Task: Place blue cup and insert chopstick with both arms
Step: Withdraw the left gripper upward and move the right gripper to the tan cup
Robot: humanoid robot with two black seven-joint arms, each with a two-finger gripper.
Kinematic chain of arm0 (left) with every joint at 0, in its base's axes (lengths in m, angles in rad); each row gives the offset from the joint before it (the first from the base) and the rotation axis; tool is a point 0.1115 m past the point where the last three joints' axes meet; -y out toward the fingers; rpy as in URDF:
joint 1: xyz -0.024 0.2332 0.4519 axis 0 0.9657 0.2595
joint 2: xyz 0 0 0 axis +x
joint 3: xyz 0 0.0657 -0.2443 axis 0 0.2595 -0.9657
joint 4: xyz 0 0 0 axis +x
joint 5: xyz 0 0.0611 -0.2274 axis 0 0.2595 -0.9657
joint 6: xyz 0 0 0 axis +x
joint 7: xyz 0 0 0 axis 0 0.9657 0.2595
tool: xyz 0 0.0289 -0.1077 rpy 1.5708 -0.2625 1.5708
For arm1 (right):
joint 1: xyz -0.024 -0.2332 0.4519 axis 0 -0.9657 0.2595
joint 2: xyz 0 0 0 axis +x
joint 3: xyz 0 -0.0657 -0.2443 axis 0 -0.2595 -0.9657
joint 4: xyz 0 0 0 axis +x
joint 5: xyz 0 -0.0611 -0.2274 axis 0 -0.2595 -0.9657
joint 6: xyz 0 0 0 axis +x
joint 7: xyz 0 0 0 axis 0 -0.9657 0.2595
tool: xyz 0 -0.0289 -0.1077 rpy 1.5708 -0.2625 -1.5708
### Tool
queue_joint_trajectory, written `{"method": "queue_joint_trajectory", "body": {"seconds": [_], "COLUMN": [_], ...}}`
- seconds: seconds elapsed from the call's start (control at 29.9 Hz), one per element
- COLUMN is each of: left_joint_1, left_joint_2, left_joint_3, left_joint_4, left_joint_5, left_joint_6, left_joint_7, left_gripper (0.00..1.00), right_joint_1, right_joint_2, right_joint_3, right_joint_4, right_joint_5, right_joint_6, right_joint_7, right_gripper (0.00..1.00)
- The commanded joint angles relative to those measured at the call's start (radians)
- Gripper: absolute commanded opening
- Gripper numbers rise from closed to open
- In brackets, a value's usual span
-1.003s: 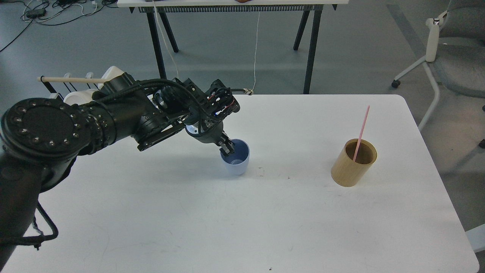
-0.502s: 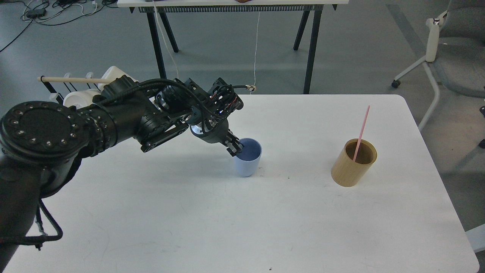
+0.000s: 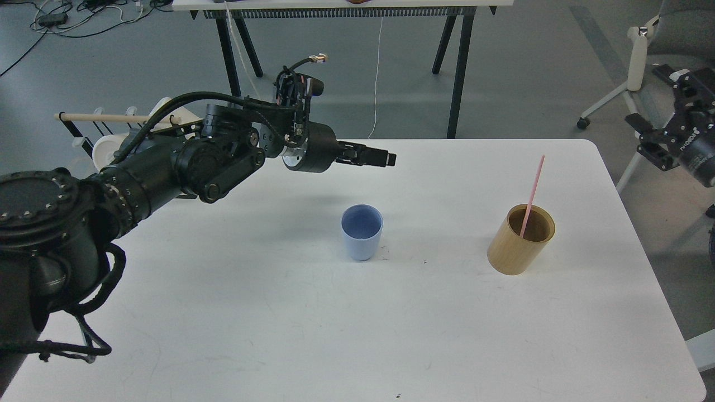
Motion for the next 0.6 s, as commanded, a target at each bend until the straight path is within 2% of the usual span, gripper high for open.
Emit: {"method": "queue_joint_trajectory", "body": {"seconds": [0.0,0.1,0.23,0.37,0.57], "left_joint_1": [0.08,0.144,0.206,0.226,0.23], "left_joint_2": [0.047,0.064,0.075,0.076,0.072], "left_joint_3": [-0.191,-0.277,-0.319,-0.32,-0.313], "left_joint_4": [-0.002,-0.008,-0.008,-0.008,-0.007], "left_joint_5": [-0.274,-0.503,-0.8,-0.968,-0.974], "left_joint_6": [0.0,0.0,0.0,0.0,0.0], "left_joint_7": [0.0,0.0,0.0,0.0,0.0], "left_gripper": [0.97,0.97,0.98,0.99,0.99], "right_joint_1": [-0.002,-0.009,-0.004,-0.001,-0.009], "right_joint_2": [-0.018,-0.018,-0.016,-0.005,0.042], "right_joint_3": [-0.017,-0.076,-0.19,-0.267,-0.288], "right_joint_4": [0.138,0.163,0.163,0.16,0.133], "right_joint_5": [-0.345,-0.536,-0.594,-0.602,-0.604], "right_joint_6": [-0.209,-0.392,-0.564,-0.595,-0.612], "right_joint_7": [0.0,0.0,0.0,0.0,0.0], "right_gripper": [0.99,0.98,0.97,0.92,0.89]}}
